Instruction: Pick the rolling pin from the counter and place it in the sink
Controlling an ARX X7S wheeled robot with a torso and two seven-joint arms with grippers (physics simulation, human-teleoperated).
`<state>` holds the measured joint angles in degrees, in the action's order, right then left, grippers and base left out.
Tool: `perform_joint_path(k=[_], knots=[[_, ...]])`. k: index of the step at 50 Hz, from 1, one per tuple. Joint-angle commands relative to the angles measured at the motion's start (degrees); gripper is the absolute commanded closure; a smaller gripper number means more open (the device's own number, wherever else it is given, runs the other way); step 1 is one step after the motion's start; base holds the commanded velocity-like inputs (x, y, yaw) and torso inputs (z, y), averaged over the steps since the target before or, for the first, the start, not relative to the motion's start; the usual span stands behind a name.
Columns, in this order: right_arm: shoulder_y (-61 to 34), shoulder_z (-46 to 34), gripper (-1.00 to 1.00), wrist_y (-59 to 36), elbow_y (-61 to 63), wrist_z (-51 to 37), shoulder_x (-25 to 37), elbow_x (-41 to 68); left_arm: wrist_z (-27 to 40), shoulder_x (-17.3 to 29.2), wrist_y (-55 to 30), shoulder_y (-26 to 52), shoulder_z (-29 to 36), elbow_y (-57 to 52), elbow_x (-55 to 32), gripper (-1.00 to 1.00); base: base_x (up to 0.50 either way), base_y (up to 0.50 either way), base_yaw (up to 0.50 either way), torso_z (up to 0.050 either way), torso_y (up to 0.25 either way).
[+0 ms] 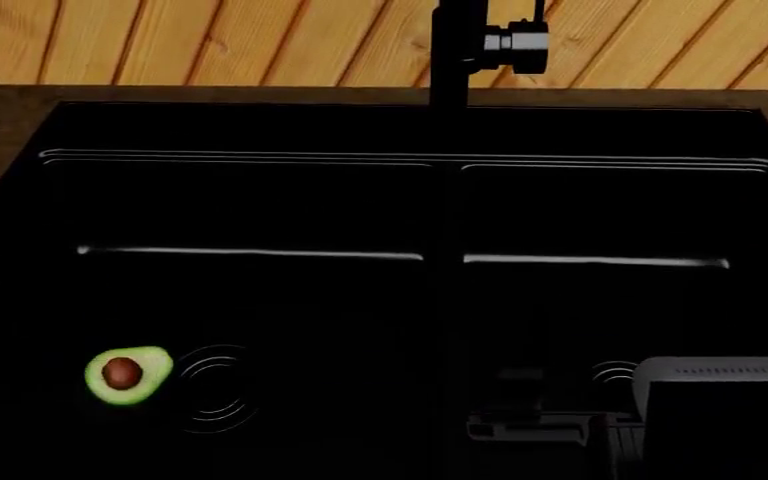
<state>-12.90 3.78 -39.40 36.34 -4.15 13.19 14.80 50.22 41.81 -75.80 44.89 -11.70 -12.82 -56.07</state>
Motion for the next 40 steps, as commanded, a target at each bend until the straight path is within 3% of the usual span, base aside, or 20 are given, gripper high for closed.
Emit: perform_joint_path(k=[1,12,40], knots=[[0.4,0.8,-1.0,1.0,-1.3,0.8,-0.9,-1.2,-2.9,-1.9,1.4,5.9,7.5,9.7,4.6,-1.0,0.0,0.0,0.0,0.0,0.0],[0.8,0.8,-1.0,2.2,-2.3,0.9,-0.8,-0.9,-4.4,-3.0,2.2,8.2,11.7,16.8,7.1,-1.0,0.0,0.0,0.0,0.0,0.0],[1.6,0.4,-1.0,3.6,-3.3,0.3,-0.4,-0.1,-4.3,-2.3,4.0,2.8,9.9,22.1,7.9,-1.0,0.0,0.0,0.0,0.0,0.0]])
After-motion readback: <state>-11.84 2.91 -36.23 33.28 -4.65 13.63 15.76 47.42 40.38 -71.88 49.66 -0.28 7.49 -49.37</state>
